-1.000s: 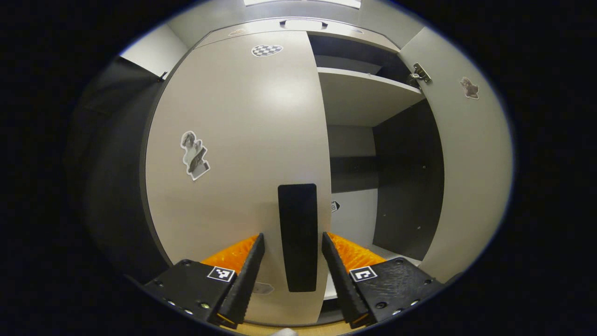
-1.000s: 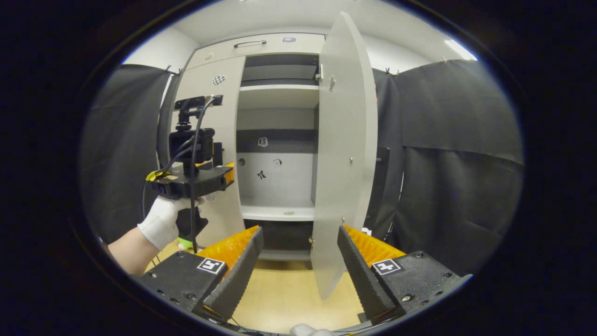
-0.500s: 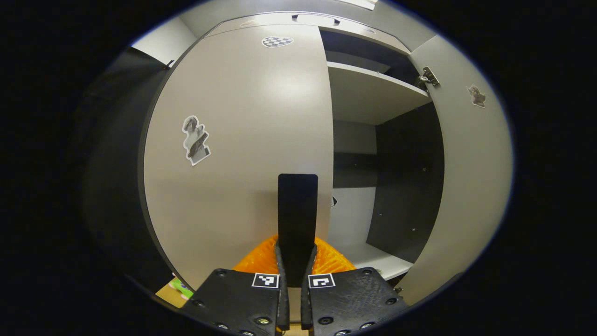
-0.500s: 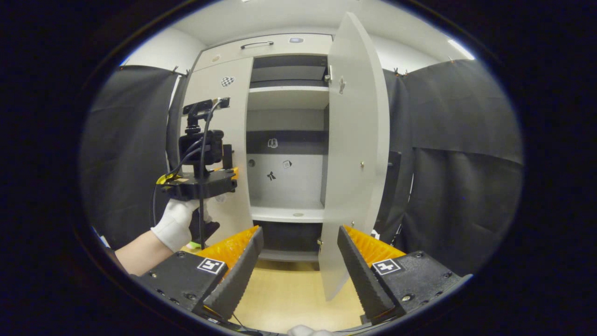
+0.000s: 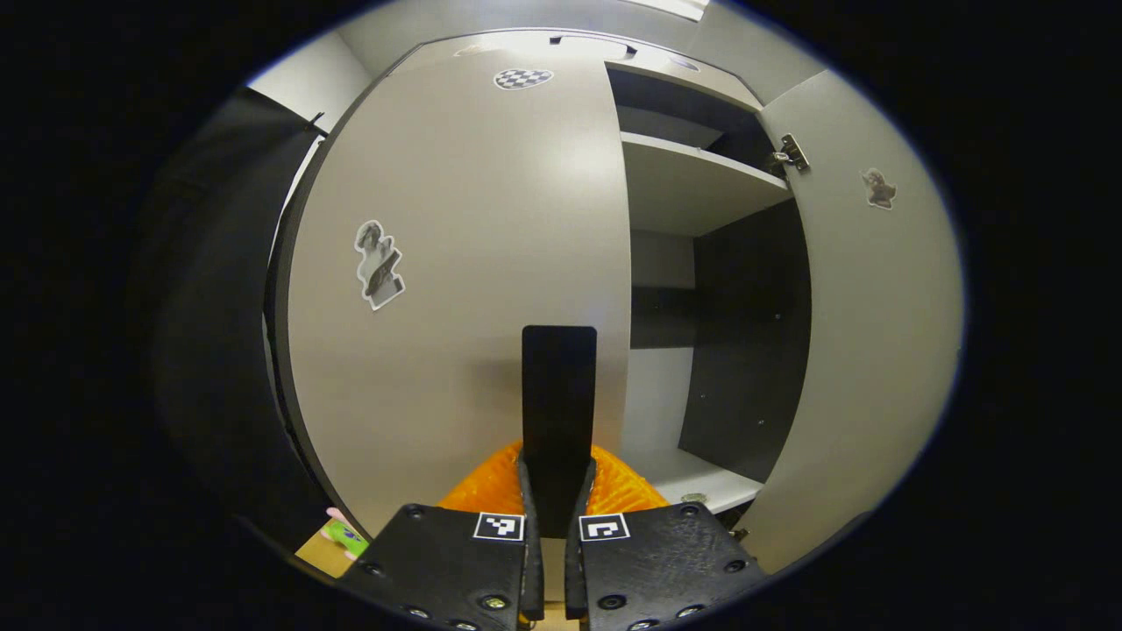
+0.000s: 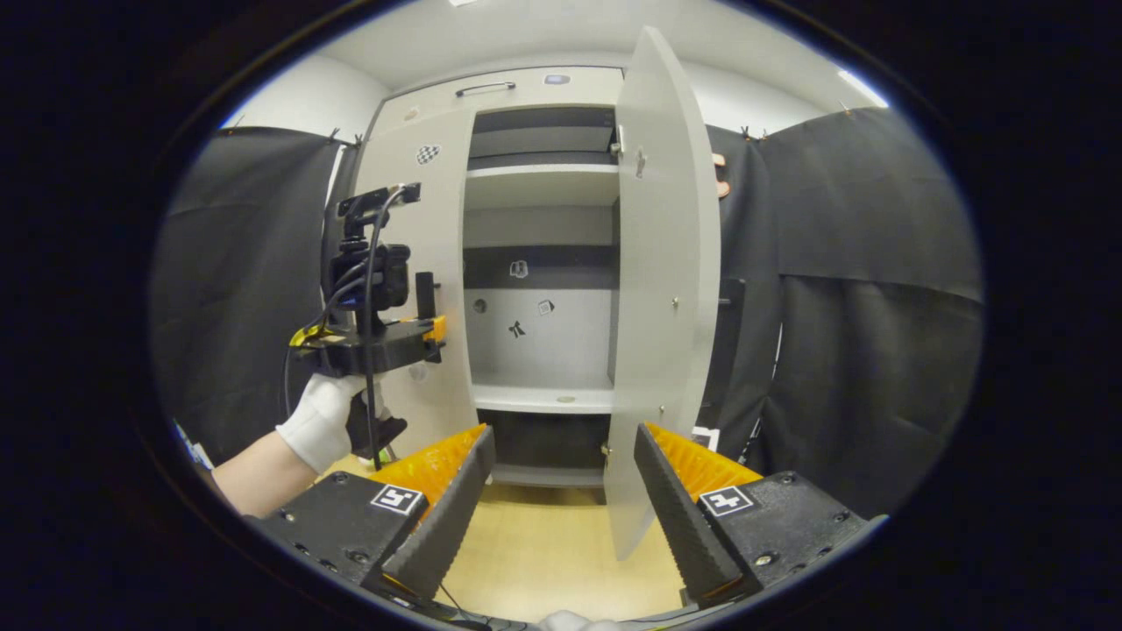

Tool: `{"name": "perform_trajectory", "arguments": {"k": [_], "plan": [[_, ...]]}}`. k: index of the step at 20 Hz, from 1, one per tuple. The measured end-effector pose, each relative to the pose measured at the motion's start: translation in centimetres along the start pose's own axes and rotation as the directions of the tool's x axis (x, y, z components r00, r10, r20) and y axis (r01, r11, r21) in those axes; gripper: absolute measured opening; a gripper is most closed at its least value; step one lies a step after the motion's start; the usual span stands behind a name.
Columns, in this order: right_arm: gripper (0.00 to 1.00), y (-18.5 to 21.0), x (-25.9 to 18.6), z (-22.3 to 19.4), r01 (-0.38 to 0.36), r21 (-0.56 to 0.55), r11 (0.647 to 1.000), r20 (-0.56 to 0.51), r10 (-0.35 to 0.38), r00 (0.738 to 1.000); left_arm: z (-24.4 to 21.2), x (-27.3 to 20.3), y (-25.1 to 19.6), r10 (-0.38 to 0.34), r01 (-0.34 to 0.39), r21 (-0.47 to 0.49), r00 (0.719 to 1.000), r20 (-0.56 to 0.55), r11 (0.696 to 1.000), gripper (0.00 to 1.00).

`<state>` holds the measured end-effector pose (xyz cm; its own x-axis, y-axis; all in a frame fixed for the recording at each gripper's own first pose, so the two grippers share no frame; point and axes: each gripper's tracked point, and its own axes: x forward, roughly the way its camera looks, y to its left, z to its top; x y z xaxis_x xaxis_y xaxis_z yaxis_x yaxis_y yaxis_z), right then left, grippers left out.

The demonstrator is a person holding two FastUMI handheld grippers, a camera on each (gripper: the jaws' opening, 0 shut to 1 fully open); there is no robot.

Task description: Open the right door of the double-door shoe cabinet with the right hand, and open the left door with the left hand.

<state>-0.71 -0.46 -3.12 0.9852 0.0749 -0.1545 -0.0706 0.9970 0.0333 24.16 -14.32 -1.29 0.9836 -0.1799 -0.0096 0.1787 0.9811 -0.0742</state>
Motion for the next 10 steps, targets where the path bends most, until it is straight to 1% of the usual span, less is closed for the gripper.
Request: {"name": "perform_trajectory", "arguments": {"k": [4,10], "plan": [[1.00,1.1,-0.6,-0.2,-0.023,0.003,1.000,0.005,0.023,1.000,0.0,-1.6,0.3,-0.015,0.015,-0.002,1.000,-0.004,1.000,0.08],[1.00,2.6,-1.6,-0.9,-0.041,-0.017,0.999,0.014,0.041,0.999,0.0,-4.2,1.2,-0.019,0.019,0.000,1.000,-0.008,1.000,0.08]]}}
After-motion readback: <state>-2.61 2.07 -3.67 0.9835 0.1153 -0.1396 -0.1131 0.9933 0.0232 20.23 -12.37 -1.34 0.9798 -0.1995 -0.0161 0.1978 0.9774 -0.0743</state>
